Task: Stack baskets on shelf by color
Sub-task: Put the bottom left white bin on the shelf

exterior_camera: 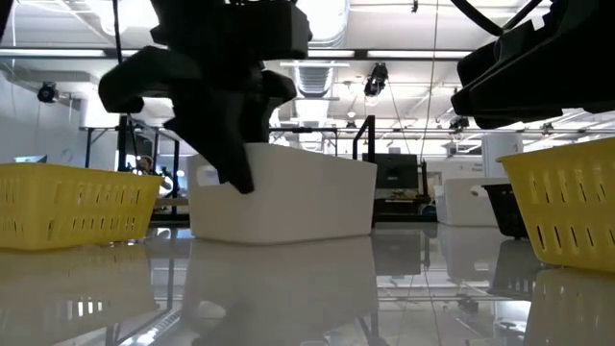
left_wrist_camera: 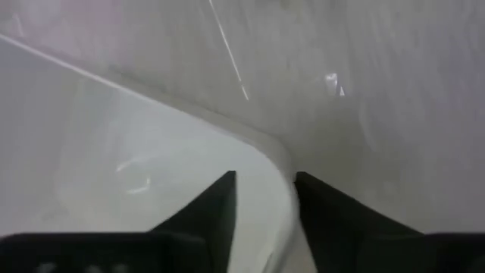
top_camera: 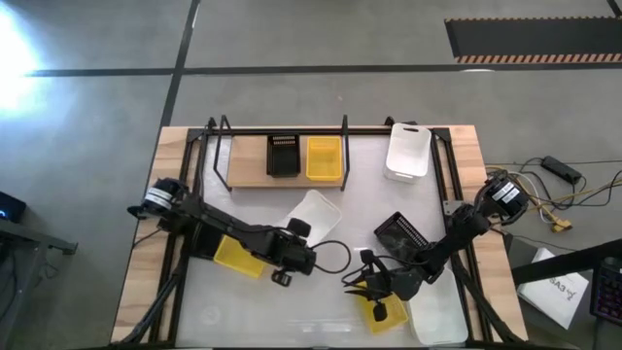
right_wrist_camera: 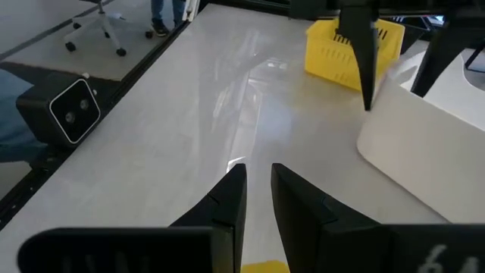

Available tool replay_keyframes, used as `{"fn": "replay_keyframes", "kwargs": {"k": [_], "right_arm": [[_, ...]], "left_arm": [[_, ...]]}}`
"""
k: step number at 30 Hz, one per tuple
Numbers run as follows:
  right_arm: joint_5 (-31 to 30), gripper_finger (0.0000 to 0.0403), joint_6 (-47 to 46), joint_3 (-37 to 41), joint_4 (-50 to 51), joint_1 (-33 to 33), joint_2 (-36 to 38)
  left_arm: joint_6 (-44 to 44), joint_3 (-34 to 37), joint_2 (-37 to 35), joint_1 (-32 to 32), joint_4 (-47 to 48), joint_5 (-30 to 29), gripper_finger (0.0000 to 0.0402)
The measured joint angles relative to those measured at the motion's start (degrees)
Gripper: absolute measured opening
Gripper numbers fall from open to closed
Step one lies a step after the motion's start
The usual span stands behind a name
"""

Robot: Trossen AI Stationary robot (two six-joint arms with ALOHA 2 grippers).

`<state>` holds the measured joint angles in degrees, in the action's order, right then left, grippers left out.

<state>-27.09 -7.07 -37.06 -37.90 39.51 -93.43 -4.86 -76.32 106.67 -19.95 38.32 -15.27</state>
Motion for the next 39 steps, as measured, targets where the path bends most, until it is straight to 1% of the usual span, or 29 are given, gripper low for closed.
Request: {"fn": "replay_keyframes", "kwargs": {"k": [3,5,6,8,10,15,17,19,22,25,27,29,33,36,39], "right_arm": [[0.00,0.0056,0.00,0.00,0.01,0.00,0.00],[0.02,0.0056,0.00,0.00,0.10,0.00,0.00],[0.02,0.0056,0.00,0.00,0.10,0.00,0.00],[0.02,0.0056,0.00,0.00,0.10,0.00,0.00],[0.02,0.0056,0.00,0.00,0.10,0.00,0.00],[0.02,0.0056,0.00,0.00,0.16,0.00,0.00],[0.02,0.0056,0.00,0.00,0.22,0.00,0.00],[0.02,0.0056,0.00,0.00,0.44,0.00,0.00],[0.02,0.0056,0.00,0.00,0.73,0.00,0.00],[0.02,0.0056,-0.31,0.00,1.00,0.00,0.00],[0.03,0.0056,-0.56,0.00,1.18,0.00,0.00],[0.02,0.0057,-0.56,0.00,1.19,0.00,0.00],[0.02,0.0056,-0.55,0.00,1.19,0.00,0.00],[0.02,0.0056,-0.54,0.00,1.21,0.00,0.00],[0.03,0.0057,-0.82,0.00,1.20,0.00,0.00]], "left_arm": [[0.16,0.27,0.24,-0.01,-0.37,0.23,0.0055],[2.70,0.04,0.24,-0.01,-0.37,0.85,0.0019],[4.94,-0.38,0.24,-0.02,-0.28,0.90,0.0010],[10.00,-1.62,0.22,-0.38,-0.08,1.46,0.0007],[13.21,-3.45,0.04,-1.26,-0.13,1.52,0.0004],[15.19,-9.48,-1.56,-4.71,0.12,0.72,0.0001],[15.08,-12.36,-2.41,-5.82,1.23,-1.34,0.0001],[15.20,-15.43,-3.45,-6.63,4.85,-4.42,0.0001],[16.52,-20.58,-4.87,-7.47,13.10,-11.42,0.0001],[18.32,-25.37,-6.24,-7.23,24.29,-17.41,0.0000],[19.37,-27.53,-7.05,-5.99,31.16,-20.42,0.0000],[20.71,-28.33,-8.09,-3.47,36.31,-21.54,0.0000],[22.36,-28.32,-9.01,4.16,43.77,-21.54,0.0000],[20.32,-28.21,-8.89,10.25,48.48,-21.21,0.0000],[17.34,-27.40,-8.85,15.80,50.25,-19.25,0.0000]]}}
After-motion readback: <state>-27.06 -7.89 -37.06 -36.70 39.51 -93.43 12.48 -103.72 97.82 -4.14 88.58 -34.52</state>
